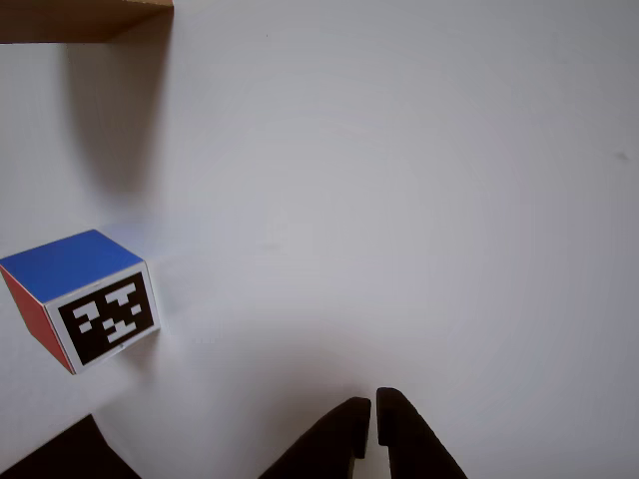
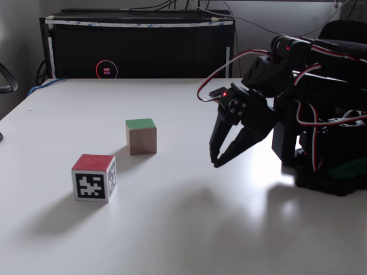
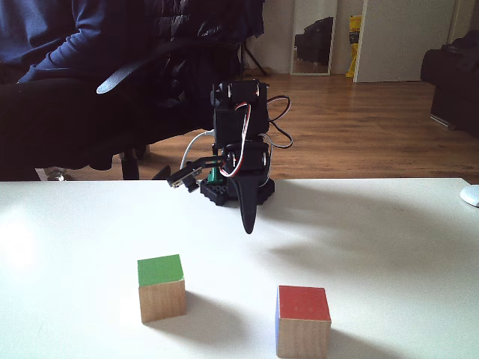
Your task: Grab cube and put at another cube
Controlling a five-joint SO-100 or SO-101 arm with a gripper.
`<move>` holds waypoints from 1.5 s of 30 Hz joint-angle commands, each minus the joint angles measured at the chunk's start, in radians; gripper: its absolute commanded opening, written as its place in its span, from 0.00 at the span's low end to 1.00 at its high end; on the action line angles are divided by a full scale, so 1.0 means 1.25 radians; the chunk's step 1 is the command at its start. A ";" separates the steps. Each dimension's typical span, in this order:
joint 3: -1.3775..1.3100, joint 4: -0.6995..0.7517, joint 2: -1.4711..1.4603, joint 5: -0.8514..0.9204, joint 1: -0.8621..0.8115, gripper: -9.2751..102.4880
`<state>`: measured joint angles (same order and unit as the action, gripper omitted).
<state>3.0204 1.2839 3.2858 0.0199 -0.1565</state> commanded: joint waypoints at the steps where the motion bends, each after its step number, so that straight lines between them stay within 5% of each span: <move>1: -0.042 0.004 0.002 -0.025 -0.032 0.08; 14: -0.040 -0.050 0.002 0.034 -0.071 0.08; 18: -0.106 -0.107 -0.020 0.188 -0.125 0.08; 20: -0.141 -0.157 -0.090 0.387 -0.150 0.08; 25: -0.320 -0.268 -0.469 0.454 -0.205 0.10; 33: -0.825 -0.150 -1.095 0.515 -0.295 0.21; 45: -0.929 -0.042 -1.134 0.519 -0.309 0.36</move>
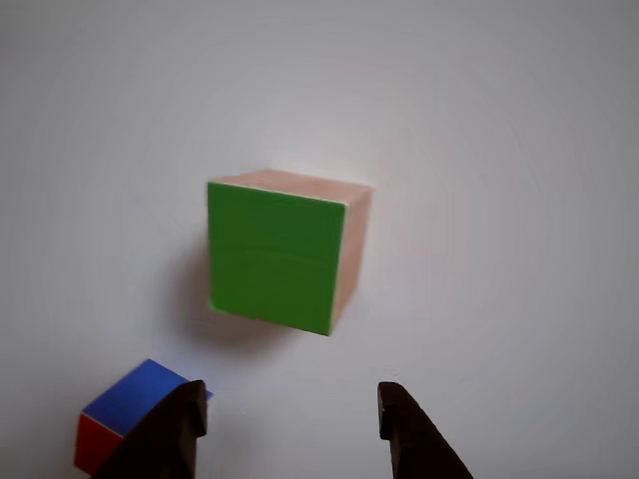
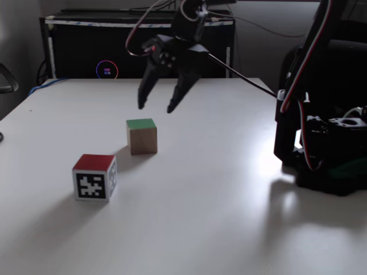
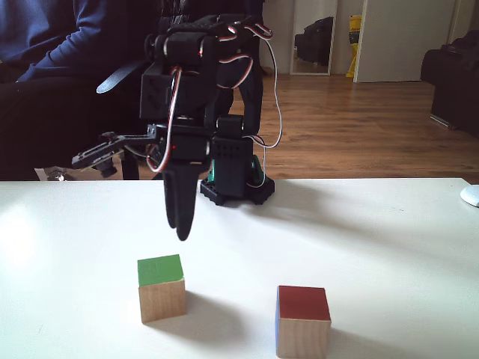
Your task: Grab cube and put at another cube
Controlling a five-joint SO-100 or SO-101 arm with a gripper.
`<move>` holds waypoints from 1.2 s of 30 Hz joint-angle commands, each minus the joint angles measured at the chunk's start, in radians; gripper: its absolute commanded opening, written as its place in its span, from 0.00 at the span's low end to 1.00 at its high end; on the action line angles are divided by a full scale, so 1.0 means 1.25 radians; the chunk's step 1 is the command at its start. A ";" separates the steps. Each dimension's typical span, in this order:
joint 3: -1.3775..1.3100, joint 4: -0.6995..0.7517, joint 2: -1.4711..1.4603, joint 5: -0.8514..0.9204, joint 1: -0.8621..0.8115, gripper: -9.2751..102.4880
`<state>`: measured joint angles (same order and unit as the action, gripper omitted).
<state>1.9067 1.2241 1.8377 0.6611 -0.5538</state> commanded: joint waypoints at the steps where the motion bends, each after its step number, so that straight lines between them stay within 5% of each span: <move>1: -0.040 0.004 0.022 0.010 0.007 0.38; 5: -0.047 -0.005 -0.002 0.045 0.004 0.55; 14: -0.121 -0.009 -0.086 0.013 -0.032 0.46; 36: -0.275 -0.015 -0.389 -0.001 -0.052 0.45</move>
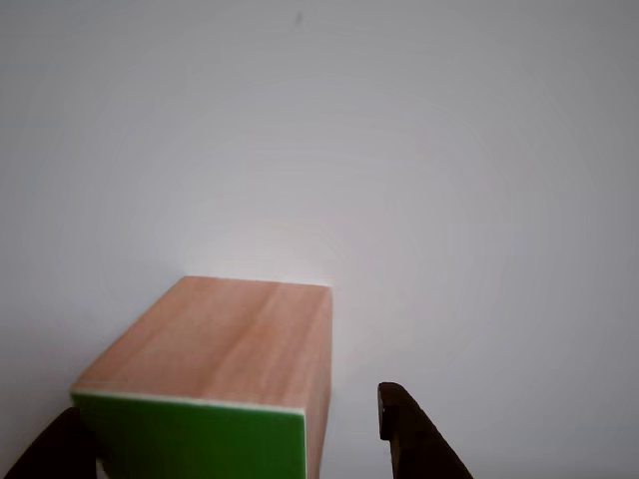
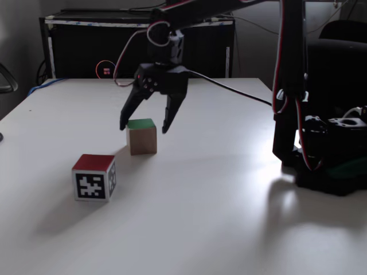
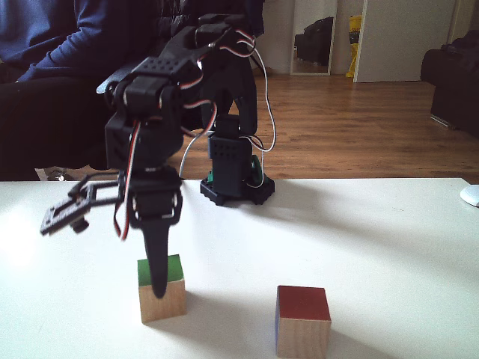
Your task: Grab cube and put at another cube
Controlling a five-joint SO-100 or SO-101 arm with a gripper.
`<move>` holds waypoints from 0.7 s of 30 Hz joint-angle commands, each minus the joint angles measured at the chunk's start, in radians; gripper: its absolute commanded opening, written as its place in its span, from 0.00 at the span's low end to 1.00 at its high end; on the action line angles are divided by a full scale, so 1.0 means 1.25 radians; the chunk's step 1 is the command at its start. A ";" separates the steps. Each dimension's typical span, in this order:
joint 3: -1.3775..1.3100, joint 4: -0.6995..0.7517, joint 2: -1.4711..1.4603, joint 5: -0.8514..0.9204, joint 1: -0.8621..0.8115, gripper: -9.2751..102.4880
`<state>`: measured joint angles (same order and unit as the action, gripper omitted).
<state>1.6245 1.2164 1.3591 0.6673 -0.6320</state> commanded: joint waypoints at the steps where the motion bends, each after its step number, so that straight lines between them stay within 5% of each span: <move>1: -0.056 -0.009 -0.013 -0.009 0.011 0.45; 21: -0.115 0.012 -0.048 -0.060 0.063 0.20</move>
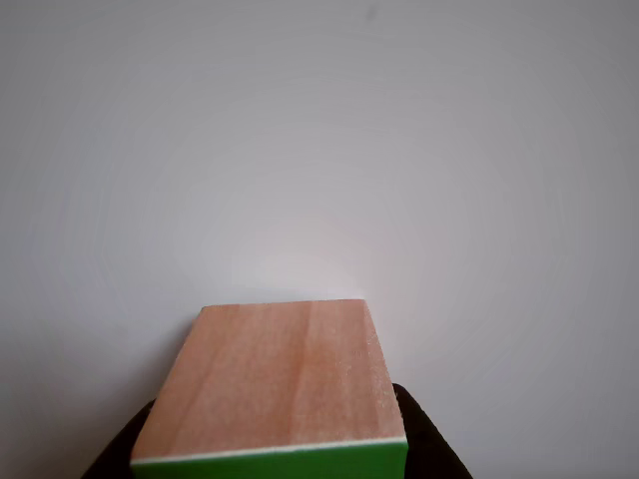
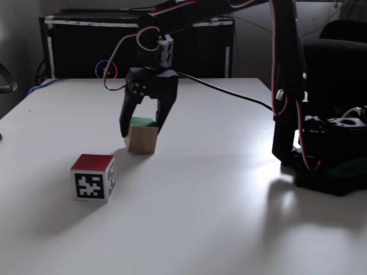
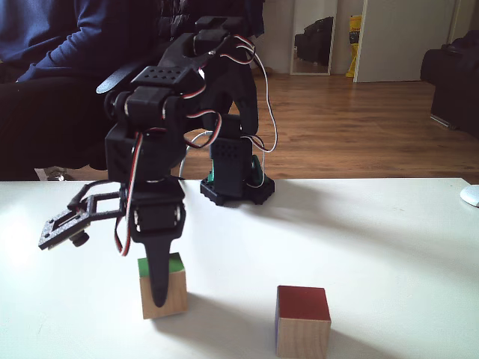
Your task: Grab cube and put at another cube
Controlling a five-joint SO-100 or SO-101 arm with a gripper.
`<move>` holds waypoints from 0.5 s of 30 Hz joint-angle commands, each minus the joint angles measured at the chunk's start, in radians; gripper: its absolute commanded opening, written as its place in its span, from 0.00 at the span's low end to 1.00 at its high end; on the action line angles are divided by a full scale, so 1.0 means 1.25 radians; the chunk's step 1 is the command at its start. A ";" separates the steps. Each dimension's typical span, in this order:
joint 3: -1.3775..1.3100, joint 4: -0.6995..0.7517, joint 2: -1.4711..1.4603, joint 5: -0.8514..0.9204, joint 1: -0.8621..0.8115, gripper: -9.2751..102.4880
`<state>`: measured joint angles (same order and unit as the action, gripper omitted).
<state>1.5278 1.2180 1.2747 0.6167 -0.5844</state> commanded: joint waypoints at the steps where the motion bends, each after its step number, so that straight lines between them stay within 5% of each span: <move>1: -0.043 0.022 0.029 -0.027 0.033 0.19; 15: 0.027 0.115 0.322 -0.183 0.258 0.20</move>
<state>1.5677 1.3453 1.5907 0.4234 -0.3099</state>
